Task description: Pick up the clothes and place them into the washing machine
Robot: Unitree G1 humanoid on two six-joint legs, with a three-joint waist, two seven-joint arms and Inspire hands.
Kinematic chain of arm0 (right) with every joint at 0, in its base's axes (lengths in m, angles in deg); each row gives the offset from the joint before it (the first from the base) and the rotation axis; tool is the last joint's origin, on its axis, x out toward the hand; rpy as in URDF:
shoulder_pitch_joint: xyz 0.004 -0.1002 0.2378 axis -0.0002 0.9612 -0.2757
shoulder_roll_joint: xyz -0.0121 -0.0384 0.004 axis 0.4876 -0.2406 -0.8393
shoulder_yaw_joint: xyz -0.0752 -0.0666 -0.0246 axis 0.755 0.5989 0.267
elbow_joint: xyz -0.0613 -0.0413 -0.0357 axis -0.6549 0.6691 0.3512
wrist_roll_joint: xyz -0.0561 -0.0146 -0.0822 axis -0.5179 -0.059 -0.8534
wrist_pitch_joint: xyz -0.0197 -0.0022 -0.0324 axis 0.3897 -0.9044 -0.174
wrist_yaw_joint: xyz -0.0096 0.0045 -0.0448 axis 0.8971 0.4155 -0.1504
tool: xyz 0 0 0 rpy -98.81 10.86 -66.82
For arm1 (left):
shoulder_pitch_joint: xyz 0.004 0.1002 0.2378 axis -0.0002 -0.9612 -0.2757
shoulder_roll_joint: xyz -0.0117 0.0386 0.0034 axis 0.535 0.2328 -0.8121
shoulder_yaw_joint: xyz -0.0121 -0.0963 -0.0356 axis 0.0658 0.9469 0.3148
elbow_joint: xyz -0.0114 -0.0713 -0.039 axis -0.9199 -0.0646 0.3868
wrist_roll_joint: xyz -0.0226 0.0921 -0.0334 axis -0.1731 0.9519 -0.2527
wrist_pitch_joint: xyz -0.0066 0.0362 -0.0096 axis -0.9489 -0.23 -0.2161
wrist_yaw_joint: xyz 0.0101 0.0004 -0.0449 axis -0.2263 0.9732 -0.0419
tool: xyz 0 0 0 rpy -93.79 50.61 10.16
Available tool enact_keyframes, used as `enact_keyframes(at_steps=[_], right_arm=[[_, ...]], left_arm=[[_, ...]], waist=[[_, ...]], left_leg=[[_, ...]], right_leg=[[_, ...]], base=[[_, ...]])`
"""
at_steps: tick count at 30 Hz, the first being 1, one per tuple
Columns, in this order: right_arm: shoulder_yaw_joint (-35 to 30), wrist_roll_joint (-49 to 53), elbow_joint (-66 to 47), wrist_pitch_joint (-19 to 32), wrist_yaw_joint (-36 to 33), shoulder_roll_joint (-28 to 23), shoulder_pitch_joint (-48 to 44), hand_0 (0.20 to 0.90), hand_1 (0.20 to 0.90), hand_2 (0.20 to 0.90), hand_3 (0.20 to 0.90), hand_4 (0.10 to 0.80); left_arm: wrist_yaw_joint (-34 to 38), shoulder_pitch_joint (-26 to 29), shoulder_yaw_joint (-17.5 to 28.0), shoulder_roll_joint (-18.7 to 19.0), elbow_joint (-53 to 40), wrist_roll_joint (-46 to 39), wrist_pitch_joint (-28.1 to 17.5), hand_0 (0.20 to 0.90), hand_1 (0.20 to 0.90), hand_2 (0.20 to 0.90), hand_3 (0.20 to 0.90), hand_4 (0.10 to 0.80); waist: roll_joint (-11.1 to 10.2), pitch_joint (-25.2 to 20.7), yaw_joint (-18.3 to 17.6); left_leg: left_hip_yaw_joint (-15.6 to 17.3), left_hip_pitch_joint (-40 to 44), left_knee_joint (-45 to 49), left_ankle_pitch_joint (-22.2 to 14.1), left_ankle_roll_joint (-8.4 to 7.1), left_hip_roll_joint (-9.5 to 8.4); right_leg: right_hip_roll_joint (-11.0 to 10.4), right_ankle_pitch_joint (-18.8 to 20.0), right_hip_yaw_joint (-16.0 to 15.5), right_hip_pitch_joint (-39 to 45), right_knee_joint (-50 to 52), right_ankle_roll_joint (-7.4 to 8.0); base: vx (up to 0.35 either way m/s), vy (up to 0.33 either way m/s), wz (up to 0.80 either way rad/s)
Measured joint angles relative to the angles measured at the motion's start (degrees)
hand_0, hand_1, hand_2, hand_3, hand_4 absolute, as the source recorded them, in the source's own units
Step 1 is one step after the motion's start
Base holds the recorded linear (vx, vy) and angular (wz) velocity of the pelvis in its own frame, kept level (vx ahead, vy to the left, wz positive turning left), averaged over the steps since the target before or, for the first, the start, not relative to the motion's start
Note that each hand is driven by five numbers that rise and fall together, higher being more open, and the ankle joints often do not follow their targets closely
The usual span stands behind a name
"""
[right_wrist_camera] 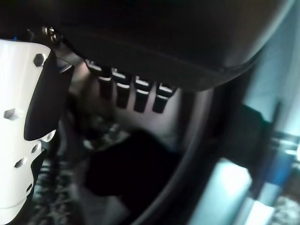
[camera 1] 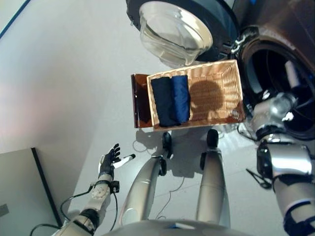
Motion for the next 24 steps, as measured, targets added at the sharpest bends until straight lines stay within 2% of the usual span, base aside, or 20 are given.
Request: enact_keyframes(at_steps=[4,9,13,19,24], right_arm=[[0.17,0.61,-0.24,0.03,3.21,6.06,7.08,0.900,0.900,0.900,0.900,0.800],[0.26,1.04,-2.25,-0.05,7.45,11.42,15.36,0.900,0.900,0.900,0.900,0.800],[1.89,1.03,-4.54,-1.01,9.75,15.44,22.74,0.900,0.900,0.900,0.900,0.800],[4.26,-1.01,-3.15,-4.15,14.65,18.90,32.96,0.900,0.900,0.900,0.900,0.800],[4.76,-6.69,1.46,-8.63,17.35,19.90,40.39,0.900,0.900,0.900,0.900,0.800]], left_arm=[[0.02,-0.27,1.12,-1.37,2.94,0.64,0.15,0.900,0.900,0.900,0.900,0.800],[0.07,-0.61,3.42,-1.91,5.37,2.62,1.48,0.900,0.900,0.900,0.900,0.800],[0.12,-1.16,5.26,-2.41,8.94,4.14,2.41,0.900,0.900,0.900,0.900,0.800],[0.43,-2.15,8.10,-2.28,12.17,6.08,3.74,0.900,0.900,0.900,0.900,0.800],[0.44,-4.73,10.49,-2.18,16.44,8.88,4.91,0.900,0.900,0.900,0.900,0.800]], waist=[[-0.65,-0.16,-0.16],[-3.32,-0.81,-0.45],[-6.70,-1.94,-0.81],[-10.89,-6.17,-0.43],[-12.07,-13.24,-0.01]], left_leg=[[-0.21,5.01,-2.58,0.26,-0.23,0.76],[-1.50,10.17,-5.13,0.93,-0.63,1.32],[-2.07,16.94,-8.56,1.18,-0.49,2.00],[-2.70,25.87,-13.86,1.31,-0.36,2.40],[-2.62,33.35,-19.53,1.93,0.61,2.49]], right_leg=[[0.37,0.28,-1.05,5.49,-3.30,0.11],[0.81,0.95,-2.77,11.59,-6.79,-0.02],[1.22,1.93,-4.32,19.20,-11.34,-0.06],[1.20,2.56,-6.06,29.34,-17.99,0.25],[1.44,4.60,-7.41,38.10,-26.13,0.97]], base=[[0.082,-0.006,-0.11],[0.095,-0.011,-0.01],[0.141,-0.004,-0.02],[0.142,-0.003,0.02],[0.135,0.002,-0.03]])
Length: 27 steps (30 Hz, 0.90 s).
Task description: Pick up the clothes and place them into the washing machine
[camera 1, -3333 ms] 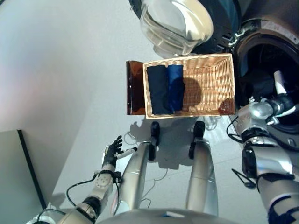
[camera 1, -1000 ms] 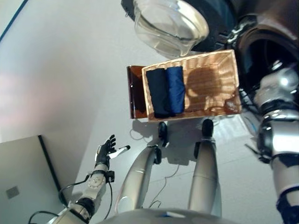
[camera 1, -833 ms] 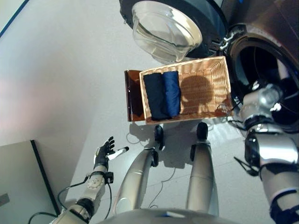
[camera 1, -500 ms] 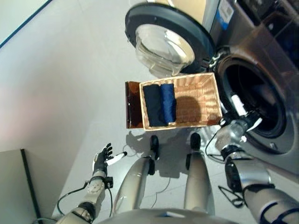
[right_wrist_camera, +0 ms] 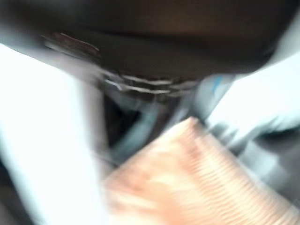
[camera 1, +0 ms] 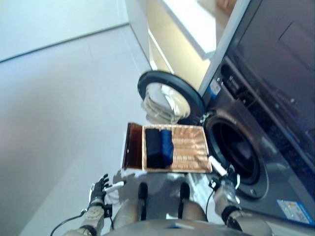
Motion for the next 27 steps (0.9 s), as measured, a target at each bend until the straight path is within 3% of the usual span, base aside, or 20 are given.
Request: enact_keyframes(at_steps=[6,16,17,19,22,23,26,27], right_arm=[[3.28,-9.55,4.59,-3.64,2.76,0.08,4.77,0.900,0.900,0.900,0.900,0.800],[5.82,-17.55,5.54,-6.37,3.68,-0.26,4.97,0.900,0.900,0.900,0.900,0.800],[5.82,-17.55,5.96,-6.39,3.68,-0.42,4.97,0.900,0.900,0.900,0.900,0.800],[5.78,-17.41,6.70,-6.41,3.62,-1.03,4.95,0.900,0.900,0.900,0.900,0.800],[6.31,-16.58,7.16,-6.32,3.73,-0.99,4.08,0.900,0.900,0.900,0.900,0.800],[6.76,-15.93,7.41,-6.38,3.83,-0.30,3.73,0.900,0.900,0.900,0.900,0.800],[7.34,-14.62,8.13,-6.41,3.85,1.66,4.00,0.900,0.900,0.900,0.900,0.800],[7.41,-14.19,8.15,-6.42,3.83,1.95,4.25,0.900,0.900,0.900,0.900,0.800]], left_arm=[[-0.29,-2.85,2.75,0.35,1.32,2.92,1.32,0.900,0.900,0.900,0.900,0.800],[-2.06,-4.88,3.65,0.38,1.83,5.30,3.05,0.900,0.900,0.900,0.900,0.800],[-2.36,-4.86,3.63,0.38,1.84,5.34,3.50,0.900,0.900,0.900,0.900,0.800],[-2.76,-4.31,3.40,0.28,1.99,5.61,3.79,0.900,0.900,0.900,0.900,0.800],[-2.75,-3.09,3.26,0.54,2.63,6.29,3.85,0.900,0.900,0.900,0.900,0.800],[-2.73,-2.51,3.56,1.16,2.64,6.35,3.89,0.900,0.900,0.900,0.900,0.800],[-2.65,-1.89,4.30,3.12,2.80,6.37,3.93,0.900,0.900,0.900,0.900,0.800],[-2.64,-2.04,4.20,3.45,2.72,6.37,3.95,0.900,0.900,0.900,0.900,0.800]], waist=[[-0.22,-4.87,0.15],[-0.64,-5.91,0.46],[-0.66,-5.79,0.45],[-0.94,-4.54,0.17],[0.04,-3.03,0.03],[0.01,-2.08,-0.31],[-1.70,-1.68,-1.57],[-2.63,-1.93,-1.53]], left_leg=[[-0.09,7.14,-5.87,0.90,-0.04,0.09],[-2.25,9.16,-5.72,0.60,-0.32,-0.89],[-2.40,9.30,-5.48,0.50,-0.18,-0.90],[-2.74,9.36,-3.05,-0.81,1.59,-1.83],[-3.79,9.38,-1.62,-1.17,2.83,-2.63],[-5.47,9.52,-1.54,-0.91,3.22,-2.55],[-8.34,8.90,-1.61,0.09,2.40,-2.39],[-8.60,8.89,-2.04,0.39,2.02,-2.85]], right_leg=[[0.37,2.45,-1.26,8.68,-8.46,0.69],[-0.64,1.94,-3.86,12.73,-9.17,0.41],[-1.03,1.12,-4.30,12.71,-7.76,0.64],[-2.49,-2.26,-4.55,11.08,-0.03,1.72],[-3.91,-4.09,-2.88,4.86,14.34,1.07],[-1.87,-6.68,-0.11,2.90,18.27,0.80],[6.25,-11.07,1.84,3.55,16.17,-2.77],[7.64,-11.00,1.51,4.25,13.00,-6.05]], base=[[0.119,0.007,0.00],[0.075,0.080,0.12],[0.024,0.151,0.37],[-0.017,0.146,0.32],[0.048,0.084,0.14],[0.174,-0.003,0.27],[0.152,-0.075,0.53],[0.093,-0.085,0.59]])
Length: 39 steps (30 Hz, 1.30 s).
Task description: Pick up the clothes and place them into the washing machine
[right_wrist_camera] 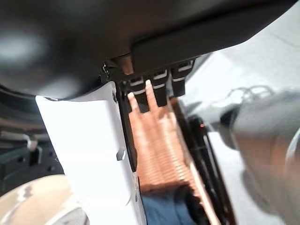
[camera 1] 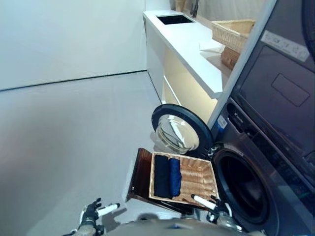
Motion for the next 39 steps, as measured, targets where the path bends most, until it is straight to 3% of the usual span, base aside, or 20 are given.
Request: enact_keyframes(at_steps=[1,3,10,12,13,14,15,17,20,22,24,27,29,33,35,38,39], right_arm=[[-0.03,0.13,0.07,0.14,-0.16,-0.56,0.49,0.900,0.900,0.900,0.900,0.800],[-0.18,0.49,0.72,0.01,-0.23,-1.06,0.54,0.900,0.900,0.900,0.900,0.800],[-0.78,0.36,-0.18,0.08,-0.16,-1.22,-0.46,0.900,0.900,0.900,0.900,0.800],[-0.61,0.35,0.14,0.06,-0.16,-1.25,-1.00,0.900,0.900,0.900,0.900,0.800],[-0.66,0.34,0.21,0.07,-0.19,-1.56,-1.28,0.900,0.900,0.900,0.900,0.800],[-0.64,0.34,0.24,0.07,-0.23,-1.93,-1.42,0.900,0.900,0.900,0.900,0.800],[-0.59,0.33,0.27,0.04,-0.28,-2.28,-1.44,0.900,0.900,0.900,0.900,0.800],[0.46,-0.12,0.51,-0.23,-0.42,-2.63,-1.56,0.900,0.900,0.900,0.900,0.800],[1.42,-1.72,0.51,-1.17,-0.72,-2.90,-1.36,0.900,0.900,0.900,0.900,0.800],[1.35,-2.18,0.50,-1.24,-1.03,-3.14,-1.35,0.900,0.900,0.900,0.900,0.800],[1.34,-2.56,0.40,-1.23,-1.48,-4.17,-1.45,0.900,0.900,0.900,0.900,0.800],[1.20,-2.83,0.24,-1.19,-1.35,-4.44,-2.04,0.900,0.900,0.900,0.900,0.800],[1.34,-2.86,0.06,-1.25,-1.26,-4.36,-2.07,0.900,0.900,0.900,0.900,0.800],[0.95,-3.54,-0.08,-2.07,-1.31,-4.53,-3.15,0.900,0.900,0.900,0.900,0.800],[1.06,-4.06,-0.11,-2.41,-1.35,-4.51,-4.47,0.900,0.900,0.900,0.900,0.800],[2.90,-5.10,-0.85,-2.35,-1.48,-4.19,-8.56,0.900,0.900,0.900,0.900,0.800],[3.50,-5.20,-1.33,-2.41,-1.73,-3.68,-9.07,0.900,0.900,0.900,0.900,0.800]], left_arm=[[-0.04,-0.02,-0.26,-0.94,-0.10,0.05,0.08,0.900,0.900,0.900,0.900,0.800],[-0.12,-0.53,-1.10,-2.20,-0.42,0.29,0.02,0.900,0.900,0.900,0.900,0.800],[-0.13,-1.18,-3.07,-3.03,-0.34,1.01,0.45,0.900,0.900,0.900,0.900,0.800],[-0.10,-0.35,-3.26,-2.88,-0.34,0.97,0.46,0.900,0.900,0.900,0.900,0.800],[-0.11,0.07,-3.36,-2.96,-0.36,0.98,0.46,0.900,0.900,0.900,0.900,0.800],[-0.14,0.42,-3.40,-3.11,-0.36,0.98,0.57,0.900,0.900,0.900,0.900,0.800],[-0.13,0.59,-3.41,-3.20,-0.41,0.98,0.62,0.900,0.900,0.900,0.900,0.800],[-0.08,0.59,-3.44,-3.06,-0.41,0.97,0.93,0.900,0.900,0.900,0.900,0.800],[-0.12,0.40,-3.43,-2.63,-0.29,0.97,1.27,0.900,0.900,0.900,0.900,0.800],[-0.14,0.46,-3.52,-2.70,-0.38,0.97,1.27,0.900,0.900,0.900,0.900,0.800],[-0.13,0.31,-4.59,-3.58,-0.36,0.98,1.66,0.900,0.900,0.900,0.900,0.800],[-0.10,-0.11,-5.73,-3.45,-0.20,2.11,2.24,0.900,0.900,0.900,0.900,0.800],[-0.10,-0.08,-5.74,-3.04,-0.23,2.23,2.26,0.900,0.900,0.900,0.900,0.800],[0.04,0.82,-5.63,-2.01,-0.42,2.30,2.24,0.900,0.900,0.900,0.900,0.800],[0.24,2.26,-5.66,-1.56,-0.45,2.37,2.18,0.900,0.900,0.900,0.900,0.800],[0.84,4.01,-7.82,-0.17,-1.01,2.19,1.80,0.900,0.900,0.900,0.900,0.800],[1.13,3.79,-7.50,-0.01,-1.02,2.18,1.83,0.900,0.900,0.900,0.900,0.800]], waist=[[0.73,-0.55,-0.40],[1.43,-1.33,0.14],[1.13,-2.75,1.40],[0.68,-2.93,1.53],[0.22,-2.89,1.62],[0.25,-2.99,1.53],[0.45,-3.01,1.56],[0.09,-2.96,1.61],[-0.44,-2.58,1.64],[-0.02,-2.60,1.71],[1.85,-3.56,1.77],[2.74,-3.85,1.80],[2.45,-4.18,1.79],[2.43,-4.20,2.36],[2.22,-3.25,3.46],[1.86,-0.48,5.09],[1.48,-0.47,4.51]], left_leg=[[-1.70,-0.96,0.11,0.03,-0.41,0.49],[-1.71,-0.67,-0.05,0.52,-1.29,1.36],[-1.16,-0.81,3.21,-0.41,-3.11,1.20],[-0.83,-2.08,6.08,-1.19,-4.45,1.24],[0.30,-3.38,6.75,-1.69,-6.14,1.37],[1.05,-3.95,7.23,-2.52,-6.76,1.52],[2.64,-4.49,7.27,-3.22,-5.90,2.02],[5.98,-6.27,8.62,-3.21,-5.77,3.19],[6.55,-7.55,8.86,-3.12,-6.03,6.36],[6.74,-7.69,6.04,-2.77,-6.53,8.09],[5.99,-7.27,3.02,-1.18,-6.76,8.75],[7.94,-5.12,0.97,2.18,-4.22,7.09],[8.55,-4.35,0.31,2.04,-3.60,5.93],[11.14,-3.65,0.27,0.90,-0.94,3.00],[12.88,-3.60,0.37,0.47,-0.30,2.63],[16.35,-4.89,0.52,-0.05,-0.20,3.72],[15.59,-4.71,-0.48,0.10,-0.72,3.33]], right_leg=[[1.21,1.38,0.15,2.46,-3.66,-0.91],[2.22,2.96,0.24,3.54,-6.74,-0.98],[2.69,2.13,0.00,4.83,-6.39,-2.26],[2.67,0.93,0.45,4.24,-4.72,-3.24],[2.42,0.53,0.52,3.26,-3.62,-3.50],[2.41,0.47,0.33,2.47,-2.96,-3.60],[2.50,0.34,0.24,1.82,-1.95,-3.69],[2.07,-0.38,0.69,0.52,-0.24,-3.94],[1.30,-0.40,0.16,0.68,-0.80,-3.92],[1.08,-0.42,0.24,0.85,-1.61,-3.50],[1.10,0.13,0.26,0.69,-2.60,-1.43],[-0.89,1.16,2.20,2.89,-5.55,1.26],[-2.12,1.78,2.70,3.70,-7.02,2.17],[-4.81,2.29,4.67,3.54,-7.65,5.13],[-5.31,2.45,4.85,2.39,-6.59,5.33],[-7.46,4.48,-3.85,-1.11,-7.60,4.18],[-8.13,7.08,-5.80,2.01,-11.51,4.93]], base=[[0.077,-0.081,0.54],[0.048,-0.047,0.29],[-0.039,-0.041,0.06],[-0.073,0.053,0.08],[-0.010,0.049,0.06],[0.008,0.048,0.00],[0.073,0.075,0.05],[0.088,0.078,0.00],[0.129,0.094,-0.08],[0.142,0.125,0.06],[0.142,0.187,-0.01],[0.203,0.237,-0.20],[0.163,0.191,-0.15],[0.055,0.116,-0.25],[-0.257,0.073,-0.47],[0.006,0.012,-0.70],[0.032,-0.020,-0.07]])
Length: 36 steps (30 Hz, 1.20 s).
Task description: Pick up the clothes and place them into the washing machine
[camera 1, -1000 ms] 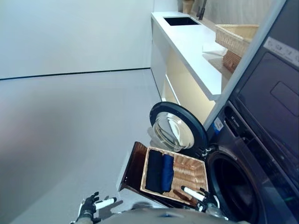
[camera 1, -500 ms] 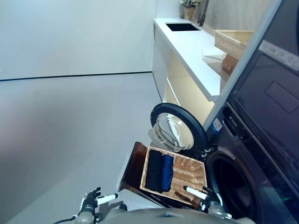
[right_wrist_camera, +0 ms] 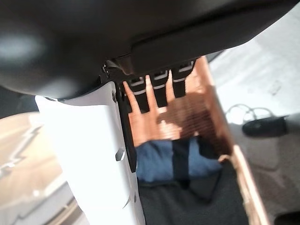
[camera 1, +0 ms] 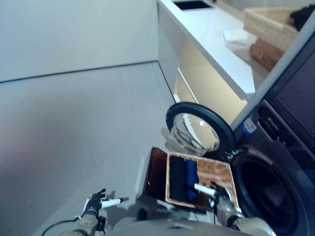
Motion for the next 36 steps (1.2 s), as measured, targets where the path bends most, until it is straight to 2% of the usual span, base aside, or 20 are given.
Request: enact_keyframes(at_steps=[1,6,10,16,19,20,23,26,36], right_arm=[[0.26,-0.04,0.01,-0.02,0.05,0.11,0.04,0.900,0.900,0.900,0.900,0.800],[0.28,-0.05,-0.39,-0.01,-1.32,-0.28,-0.94,0.900,0.900,0.900,0.900,0.800],[0.39,0.09,-0.44,0.02,-2.85,-1.08,-6.11,0.900,0.900,0.900,0.900,0.800],[2.49,0.13,-1.69,0.32,-5.24,-1.54,-13.92,0.900,0.900,0.900,0.900,0.800],[2.49,0.88,-1.53,0.36,-6.40,-1.67,-16.34,0.900,0.900,0.900,0.900,0.800],[2.47,1.49,-1.62,0.43,-6.94,-1.92,-17.50,0.900,0.900,0.900,0.900,0.800],[2.36,2.74,-1.64,1.17,-8.38,-2.65,-19.83,0.900,0.900,0.900,0.900,0.800],[2.30,3.34,-1.62,1.56,-8.94,-3.64,-21.99,0.900,0.900,0.900,0.900,0.800],[2.29,4.09,-1.43,2.66,-11.34,-7.35,-27.63,0.900,0.900,0.900,0.900,0.800]], left_arm=[[0.01,0.37,0.07,0.03,-0.04,0.00,-0.05,0.900,0.900,0.900,0.900,0.800],[0.13,0.64,-0.06,-0.78,-1.67,-0.55,-1.03,0.900,0.900,0.900,0.900,0.800],[0.53,4.47,-0.52,-0.91,-1.61,-2.19,-1.47,0.900,0.900,0.900,0.900,0.800],[2.18,8.48,-2.62,-0.75,-1.74,-3.78,-2.20,0.900,0.900,0.900,0.900,0.800],[2.79,9.52,-2.65,-0.57,-2.26,-4.35,-2.74,0.900,0.900,0.900,0.900,0.800],[2.94,9.98,-2.60,-0.50,-2.61,-5.08,-3.17,0.900,0.900,0.900,0.900,0.800],[3.17,11.38,-2.60,-0.55,-2.91,-6.67,-3.50,0.900,0.900,0.900,0.900,0.800],[3.93,11.49,-2.58,-0.52,-3.06,-7.32,-4.48,0.900,0.900,0.900,0.900,0.800],[4.40,11.57,-4.31,-0.47,-5.14,-8.63,-4.95,0.900,0.900,0.900,0.900,0.800]], waist=[[-0.33,0.21,-0.03],[0.07,1.40,0.23],[1.20,6.37,0.33],[1.69,12.13,0.27],[1.83,13.27,0.42],[2.08,13.70,0.36],[3.18,15.50,0.42],[4.08,16.18,0.81],[4.38,16.25,1.95]], left_leg=[[-0.55,0.03,0.08,0.41,0.11,0.02],[-2.76,-3.39,0.71,0.96,-0.43,0.40],[-4.61,-11.52,6.24,0.67,-0.93,0.92],[-5.36,-18.72,8.18,1.53,-1.24,0.77],[-5.58,-21.91,8.76,1.96,-1.31,0.48],[-5.72,-23.20,8.79,2.24,-1.67,0.39],[-6.39,-24.41,8.71,2.84,-1.40,0.02],[-6.32,-25.18,8.50,2.95,-1.24,-0.26],[-5.55,-27.09,7.84,3.44,-0.52,-0.41]], right_leg=[[-0.11,1.09,-0.06,1.13,-1.80,1.84],[0.57,1.50,-1.23,-0.86,-2.81,1.21],[1.11,1.97,-2.21,-6.75,-0.14,0.46],[0.31,1.65,-1.71,-15.26,4.49,-0.27],[-0.17,1.61,-1.81,-18.58,5.97,-0.31],[-0.27,1.67,-1.83,-19.84,6.24,-0.25],[-0.56,1.64,-2.13,-21.14,7.08,-0.26],[-0.85,1.68,-2.12,-21.92,6.96,-0.17],[-0.93,1.68,-0.95,-24.96,7.30,0.27]], base=[[-0.029,-0.025,0.07],[-0.101,-0.029,0.14],[-0.185,-0.021,0.19],[-0.083,0.045,0.02],[-0.014,0.027,0.10],[0.016,0.029,0.10],[0.018,0.022,0.13],[0.027,0.022,0.03],[-0.014,0.014,-0.04]])
